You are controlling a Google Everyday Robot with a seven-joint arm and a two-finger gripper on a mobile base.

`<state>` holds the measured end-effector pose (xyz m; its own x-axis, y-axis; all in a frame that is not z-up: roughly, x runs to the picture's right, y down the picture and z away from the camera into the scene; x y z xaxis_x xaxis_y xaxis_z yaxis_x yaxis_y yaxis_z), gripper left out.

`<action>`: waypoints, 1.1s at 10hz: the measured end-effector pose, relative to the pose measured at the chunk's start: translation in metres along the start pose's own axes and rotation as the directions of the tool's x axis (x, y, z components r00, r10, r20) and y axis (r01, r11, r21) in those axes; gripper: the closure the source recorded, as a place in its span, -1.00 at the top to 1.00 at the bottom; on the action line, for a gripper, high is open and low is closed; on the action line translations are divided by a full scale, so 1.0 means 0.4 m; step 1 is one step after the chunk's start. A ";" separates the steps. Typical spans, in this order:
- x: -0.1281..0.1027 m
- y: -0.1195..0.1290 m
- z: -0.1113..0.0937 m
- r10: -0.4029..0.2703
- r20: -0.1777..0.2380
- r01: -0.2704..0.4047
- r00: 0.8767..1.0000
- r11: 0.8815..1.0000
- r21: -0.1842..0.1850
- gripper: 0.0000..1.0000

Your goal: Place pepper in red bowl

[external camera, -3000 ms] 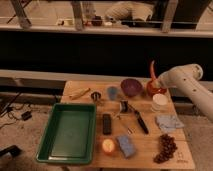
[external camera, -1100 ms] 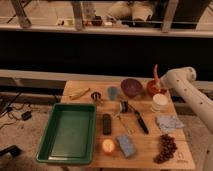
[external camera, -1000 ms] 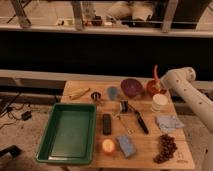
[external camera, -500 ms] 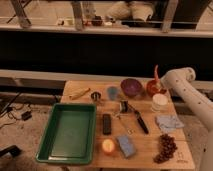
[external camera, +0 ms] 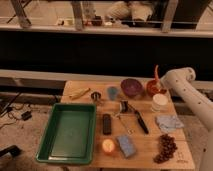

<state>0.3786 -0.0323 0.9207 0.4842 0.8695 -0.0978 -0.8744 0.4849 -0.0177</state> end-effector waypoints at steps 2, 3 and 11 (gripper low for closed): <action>0.001 0.000 0.000 0.000 0.000 0.000 1.000 1.000 0.000 0.58; 0.000 0.000 0.000 0.000 0.000 0.000 1.000 1.000 0.000 0.60; 0.002 -0.002 -0.001 0.002 0.000 -0.002 1.000 1.000 0.001 0.60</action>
